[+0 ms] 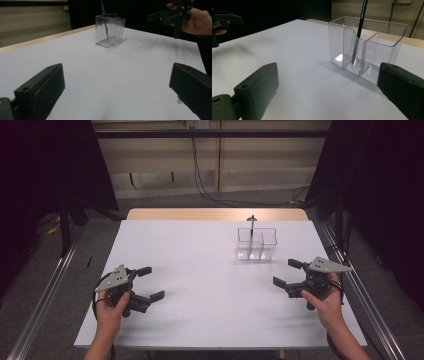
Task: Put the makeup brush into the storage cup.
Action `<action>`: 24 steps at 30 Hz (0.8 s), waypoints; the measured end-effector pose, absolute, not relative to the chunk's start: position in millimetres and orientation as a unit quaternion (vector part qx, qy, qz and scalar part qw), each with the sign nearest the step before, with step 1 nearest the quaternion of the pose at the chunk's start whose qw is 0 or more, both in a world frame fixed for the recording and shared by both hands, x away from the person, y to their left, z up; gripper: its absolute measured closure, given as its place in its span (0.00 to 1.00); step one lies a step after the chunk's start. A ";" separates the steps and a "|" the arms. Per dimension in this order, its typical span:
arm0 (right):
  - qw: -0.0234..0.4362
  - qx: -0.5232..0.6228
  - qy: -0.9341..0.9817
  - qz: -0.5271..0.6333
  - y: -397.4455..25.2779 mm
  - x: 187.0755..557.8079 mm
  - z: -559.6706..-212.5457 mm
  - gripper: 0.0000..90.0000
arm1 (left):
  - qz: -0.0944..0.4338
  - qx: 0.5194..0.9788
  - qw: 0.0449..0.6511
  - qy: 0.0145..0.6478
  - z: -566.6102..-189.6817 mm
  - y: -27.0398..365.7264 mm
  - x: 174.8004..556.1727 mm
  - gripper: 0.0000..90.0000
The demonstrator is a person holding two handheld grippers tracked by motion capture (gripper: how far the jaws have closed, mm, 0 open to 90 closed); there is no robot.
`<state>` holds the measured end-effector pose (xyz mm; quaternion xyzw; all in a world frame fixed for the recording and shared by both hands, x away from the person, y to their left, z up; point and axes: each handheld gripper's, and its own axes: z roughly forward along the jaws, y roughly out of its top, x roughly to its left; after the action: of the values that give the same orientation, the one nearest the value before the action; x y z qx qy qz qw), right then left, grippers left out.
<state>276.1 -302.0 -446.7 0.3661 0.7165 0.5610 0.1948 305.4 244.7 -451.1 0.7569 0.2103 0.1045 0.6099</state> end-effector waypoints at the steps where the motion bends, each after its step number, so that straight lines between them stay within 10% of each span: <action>1: 0.195 0.366 0.716 0.561 -302.5 275.2 -446.7 0.04 | 0.104 0.757 0.610 0.211 -451.1 244.6 305.4 0.00; 24: 0.200 0.364 0.714 0.564 -306.5 262.1 -448.1 0.03 | 0.106 0.758 0.608 0.210 -451.4 245.0 305.5 0.00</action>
<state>262.1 -306.5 -448.1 0.3635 0.7139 0.5639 0.2004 305.5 245.0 -451.4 0.7578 0.2103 0.1057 0.6085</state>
